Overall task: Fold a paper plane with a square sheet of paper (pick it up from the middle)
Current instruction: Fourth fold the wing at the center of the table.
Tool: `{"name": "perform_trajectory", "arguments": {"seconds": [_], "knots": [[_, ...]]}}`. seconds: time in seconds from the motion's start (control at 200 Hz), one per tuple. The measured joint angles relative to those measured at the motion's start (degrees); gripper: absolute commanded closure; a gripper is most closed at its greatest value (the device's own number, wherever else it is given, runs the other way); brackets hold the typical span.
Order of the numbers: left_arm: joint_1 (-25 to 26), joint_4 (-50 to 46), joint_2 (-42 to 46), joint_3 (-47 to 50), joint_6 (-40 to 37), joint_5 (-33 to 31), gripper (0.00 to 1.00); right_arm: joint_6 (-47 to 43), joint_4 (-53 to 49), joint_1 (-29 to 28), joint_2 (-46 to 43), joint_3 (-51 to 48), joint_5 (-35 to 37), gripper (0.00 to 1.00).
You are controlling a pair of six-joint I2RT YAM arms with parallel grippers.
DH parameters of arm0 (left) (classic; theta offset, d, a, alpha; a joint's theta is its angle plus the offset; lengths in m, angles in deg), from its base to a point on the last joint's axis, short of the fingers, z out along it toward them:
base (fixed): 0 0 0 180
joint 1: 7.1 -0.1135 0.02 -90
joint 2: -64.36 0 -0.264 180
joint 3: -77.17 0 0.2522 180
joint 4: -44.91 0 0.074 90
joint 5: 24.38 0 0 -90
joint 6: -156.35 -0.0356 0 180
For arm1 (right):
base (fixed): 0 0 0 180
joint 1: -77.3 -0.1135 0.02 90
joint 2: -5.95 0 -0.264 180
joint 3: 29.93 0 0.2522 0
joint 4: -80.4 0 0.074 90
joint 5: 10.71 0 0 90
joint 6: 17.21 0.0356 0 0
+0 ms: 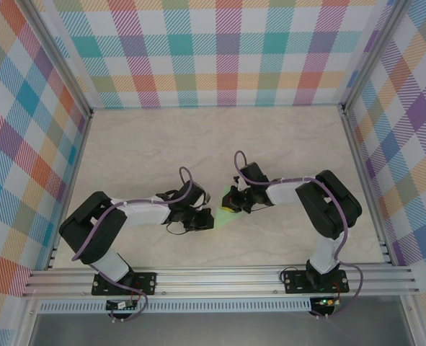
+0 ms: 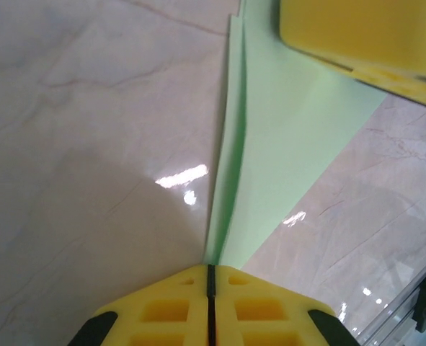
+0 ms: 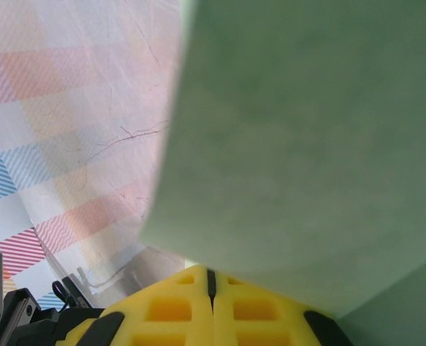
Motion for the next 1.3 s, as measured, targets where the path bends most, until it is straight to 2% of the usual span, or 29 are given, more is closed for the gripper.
{"name": "perform_trajectory", "arguments": {"seconds": [0.18, 0.415, 0.525, 0.795, 0.975, 1.3], "knots": [[0.00, -0.90, 1.07, 0.61, -0.15, 0.00, 0.91, 0.00, 0.00, 0.00, 0.02, 0.02, 0.00, 0.95], [0.00, -8.39, 5.70, 0.37, -0.04, -2.91, 0.90, 0.00, 0.00, 0.00, 0.04, 0.04, -0.04, 0.95], [0.00, -7.26, 6.62, -0.96, 0.39, -2.69, 0.90, 0.00, -0.02, 0.00, 0.09, 0.07, -0.04, 0.95], [0.11, -0.85, 1.18, -5.60, 1.62, 1.25, 0.89, 0.00, -0.04, 0.00, 0.11, 0.11, -0.15, 0.95], [0.35, -0.94, -3.69, -5.16, 1.33, 2.75, 0.89, 0.00, -0.63, 0.00, 0.26, 0.46, -0.28, 0.95], [0.48, -0.68, -2.89, -2.80, -1.05, 1.53, 0.91, 0.02, -0.63, 0.00, 0.33, 0.50, -0.26, 0.95]]}}
